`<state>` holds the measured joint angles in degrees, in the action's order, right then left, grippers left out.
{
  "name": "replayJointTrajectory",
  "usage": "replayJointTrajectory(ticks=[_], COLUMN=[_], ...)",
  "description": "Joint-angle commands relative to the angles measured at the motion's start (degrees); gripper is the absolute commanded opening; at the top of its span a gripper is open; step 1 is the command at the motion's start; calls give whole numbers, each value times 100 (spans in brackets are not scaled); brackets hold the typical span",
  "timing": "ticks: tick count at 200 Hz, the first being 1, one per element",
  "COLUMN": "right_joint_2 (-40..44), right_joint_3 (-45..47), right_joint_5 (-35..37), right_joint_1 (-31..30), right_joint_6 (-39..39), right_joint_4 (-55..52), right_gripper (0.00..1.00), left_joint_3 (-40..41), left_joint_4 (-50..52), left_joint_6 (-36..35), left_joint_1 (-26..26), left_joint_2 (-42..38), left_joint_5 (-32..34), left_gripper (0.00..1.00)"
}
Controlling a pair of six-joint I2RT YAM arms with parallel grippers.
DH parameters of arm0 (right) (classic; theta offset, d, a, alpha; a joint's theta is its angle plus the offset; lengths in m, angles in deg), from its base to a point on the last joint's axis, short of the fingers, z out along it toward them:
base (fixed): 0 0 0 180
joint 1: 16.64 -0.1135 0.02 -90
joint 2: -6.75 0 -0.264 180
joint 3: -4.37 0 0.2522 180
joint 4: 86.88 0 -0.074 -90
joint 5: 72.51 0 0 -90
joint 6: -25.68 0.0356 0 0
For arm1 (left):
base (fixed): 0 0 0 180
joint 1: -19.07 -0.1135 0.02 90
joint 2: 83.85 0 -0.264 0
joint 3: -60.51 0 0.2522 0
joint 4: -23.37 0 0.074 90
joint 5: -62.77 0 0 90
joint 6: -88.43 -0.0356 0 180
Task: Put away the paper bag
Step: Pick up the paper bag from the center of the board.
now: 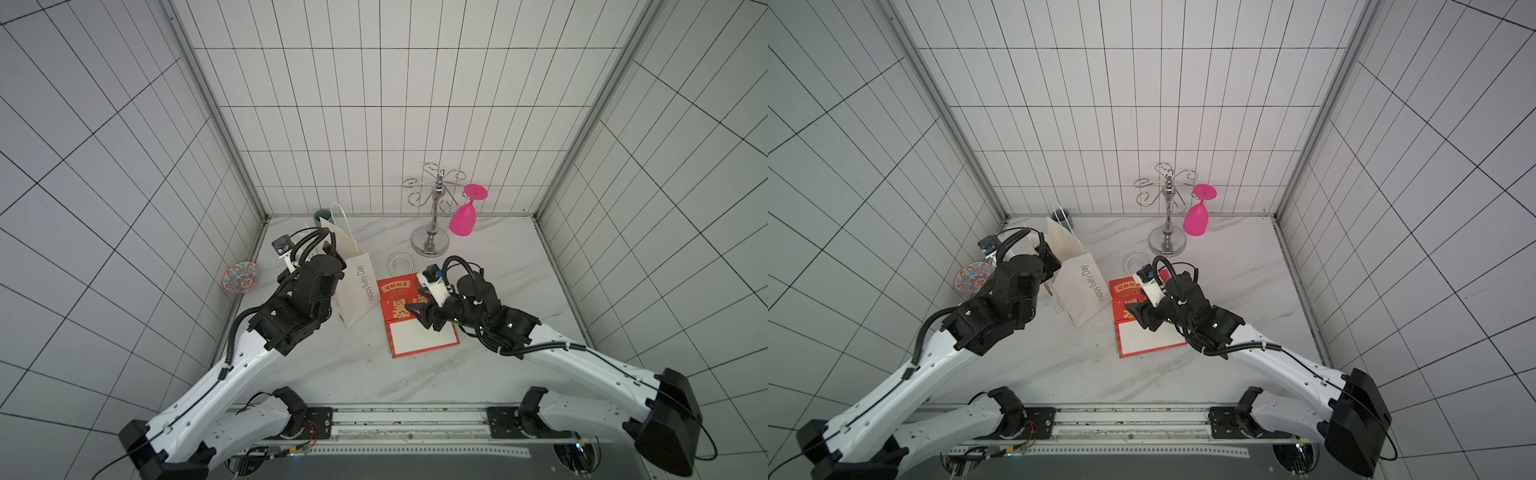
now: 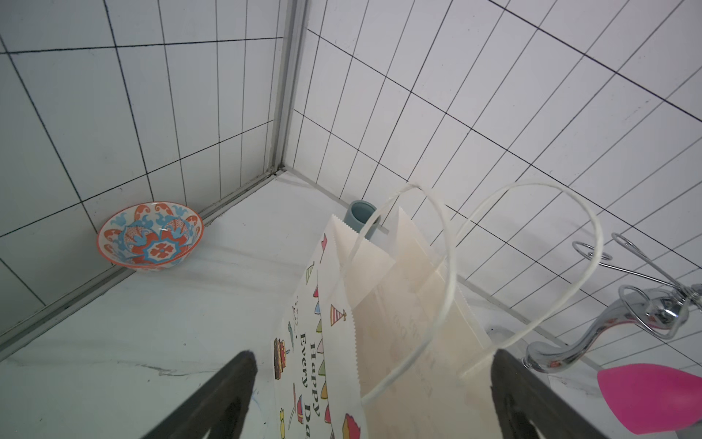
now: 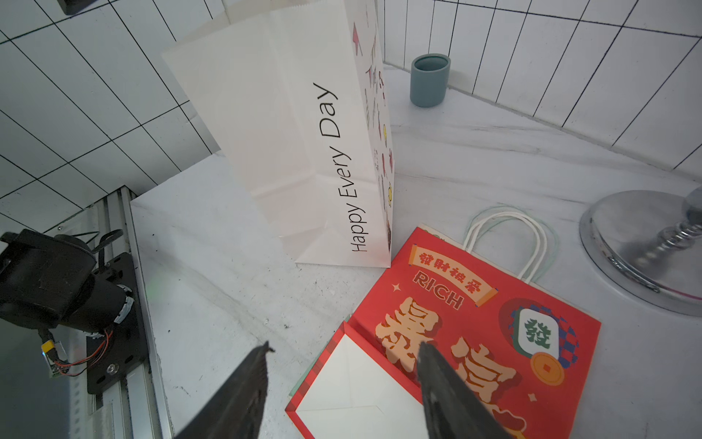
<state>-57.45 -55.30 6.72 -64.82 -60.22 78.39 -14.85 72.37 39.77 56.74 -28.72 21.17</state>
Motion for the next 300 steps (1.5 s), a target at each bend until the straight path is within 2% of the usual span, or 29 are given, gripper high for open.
replayJointTrajectory(ticks=[1, 30, 54, 79, 108, 158, 219, 246, 274, 300], right_joint_2=[74, 59, -239, -754, -1594, -2994, -4350, -4697, -4795, -4745], right_joint_3=[166, 12, -210, -240, -656, -1529, -2687, -2980, -2973, -2826], right_joint_5=[70, 152, 706, 1441, 2060, 2715, 3998, 4521, 4513, 4563], right_joint_1=[-77, -335, -927, -1556, -2007, -2250, -2318, -2334, -2374, -2419], right_joint_6=[-166, -415, -583, -671, -656, -275, -266, -408, -447, -502], right_joint_4=[143, 132, 434, 1468, 2278, 3167, 3806, 3911, 4023, 4161], right_gripper=[64, 63, 62, 62, 63, 66, 65, 52, 26, 8], left_joint_3=[-106, -106, -32, -97, -92, 248, 444, 531, 562, 577], left_joint_4=[-191, -350, -513, -373, -354, -372, -151, -115, -104, -119], left_joint_6=[-1005, -1560, -1859, -1922, -2069, -2169, -1855, -1754, -1779, -1796], left_joint_1=[-31, -39, -84, -145, -155, -154, -143, -143, -146, -148], left_joint_2=[-205, -642, -1118, -1498, -1994, -2665, -2902, -2938, -2964, -2976], left_joint_5=[-563, -958, -965, -384, 329, 822, 745, 666, 688, 746], left_gripper=[98, 98, 98, 98, 98, 98, 98, 98, 98, 98])
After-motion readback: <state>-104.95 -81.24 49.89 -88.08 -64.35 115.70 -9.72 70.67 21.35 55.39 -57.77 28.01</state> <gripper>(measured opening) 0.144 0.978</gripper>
